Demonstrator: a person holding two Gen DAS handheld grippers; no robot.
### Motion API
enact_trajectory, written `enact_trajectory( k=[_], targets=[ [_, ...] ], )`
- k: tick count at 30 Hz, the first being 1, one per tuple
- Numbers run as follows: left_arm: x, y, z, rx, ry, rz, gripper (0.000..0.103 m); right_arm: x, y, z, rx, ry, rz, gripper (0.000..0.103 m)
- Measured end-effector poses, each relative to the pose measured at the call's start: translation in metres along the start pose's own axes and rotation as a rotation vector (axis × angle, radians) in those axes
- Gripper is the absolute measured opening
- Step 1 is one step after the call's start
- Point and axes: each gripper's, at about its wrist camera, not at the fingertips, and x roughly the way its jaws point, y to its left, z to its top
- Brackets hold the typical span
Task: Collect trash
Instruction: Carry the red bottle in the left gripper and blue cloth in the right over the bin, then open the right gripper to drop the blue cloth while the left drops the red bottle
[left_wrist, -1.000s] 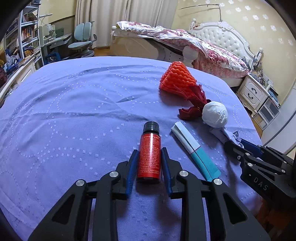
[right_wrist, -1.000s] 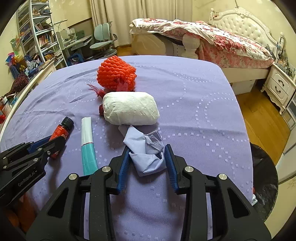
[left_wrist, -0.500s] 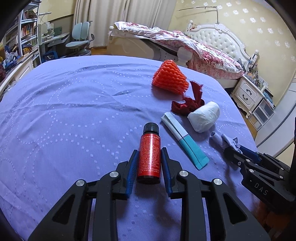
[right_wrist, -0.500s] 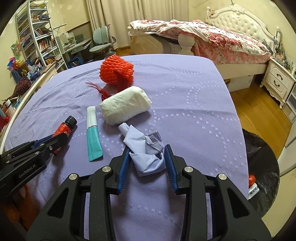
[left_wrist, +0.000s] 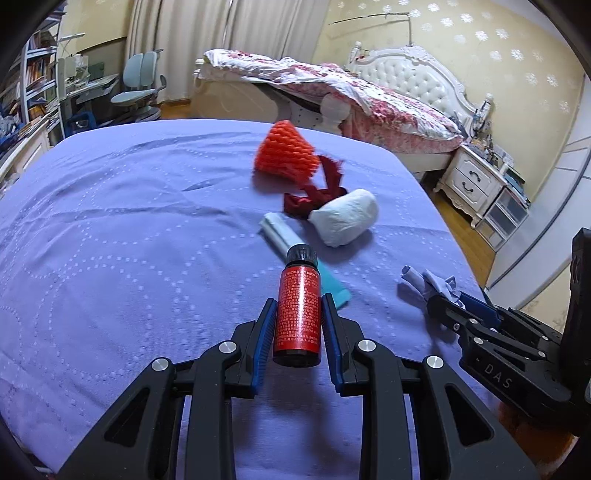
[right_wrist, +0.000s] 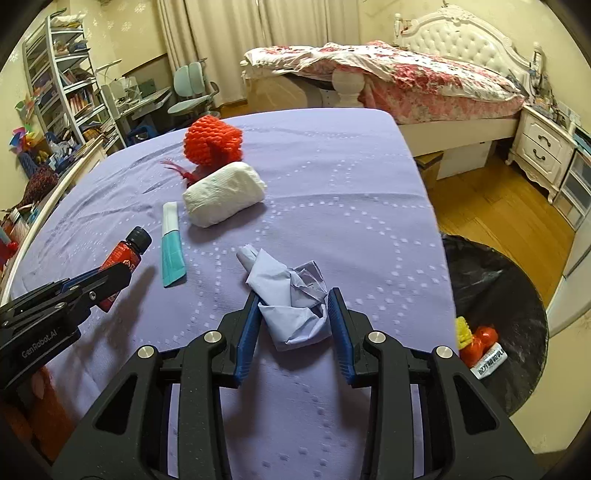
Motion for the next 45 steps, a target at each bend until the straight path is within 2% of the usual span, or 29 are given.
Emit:
enact_trajectory(
  k=[10,24,33,45],
  targets=[
    [0.006,-0.051,-0.001,0.080,-0.002,-0.083,0.028,-0.020,-0.044,-0.009,0.089,-0.034,-0.081,0.035],
    [0.030,-0.146,0.002,0.224,0.004,-0.213,0.028,-0.047,-0.126,-0.024,0.257,-0.081,-0.220,0.035],
    [0.049,-0.184,0.000,0.278,0.023,-0.229,0.028,-0.056,-0.163,-0.033,0.300,-0.117,-0.304,0.035],
    [0.073,-0.219,-0.002,0.336,0.050,-0.211,0.028,-0.051,-0.199,-0.040,0.359,-0.119,-0.307,0.036]
  ],
)
